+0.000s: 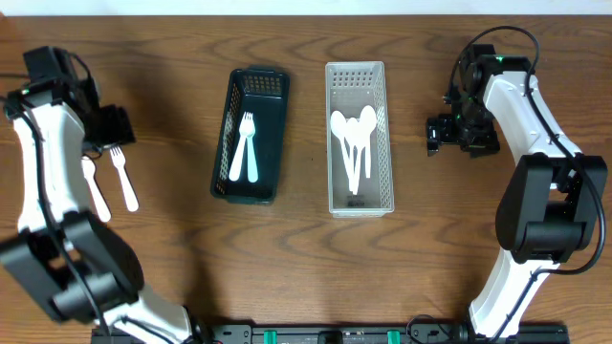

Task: Pack container
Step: 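Return the left gripper to the last white fork and grasp it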

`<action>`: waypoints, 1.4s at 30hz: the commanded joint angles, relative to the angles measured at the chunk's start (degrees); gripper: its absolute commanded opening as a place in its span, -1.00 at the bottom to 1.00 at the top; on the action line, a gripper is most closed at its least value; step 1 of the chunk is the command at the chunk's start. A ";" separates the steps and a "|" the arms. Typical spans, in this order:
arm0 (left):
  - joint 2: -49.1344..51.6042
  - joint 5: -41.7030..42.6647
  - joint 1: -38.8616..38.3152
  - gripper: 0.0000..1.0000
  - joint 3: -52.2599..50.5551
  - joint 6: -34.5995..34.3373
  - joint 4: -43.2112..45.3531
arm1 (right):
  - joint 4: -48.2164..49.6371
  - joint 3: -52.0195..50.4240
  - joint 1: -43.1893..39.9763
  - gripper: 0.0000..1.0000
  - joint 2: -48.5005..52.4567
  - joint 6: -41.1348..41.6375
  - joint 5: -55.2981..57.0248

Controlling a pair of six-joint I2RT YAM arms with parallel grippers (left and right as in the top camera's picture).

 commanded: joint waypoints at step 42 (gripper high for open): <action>22.51 2.05 0.83 -0.63 -0.59 -0.57 3.54 | -2.47 -0.13 -0.20 0.80 0.35 -0.70 0.20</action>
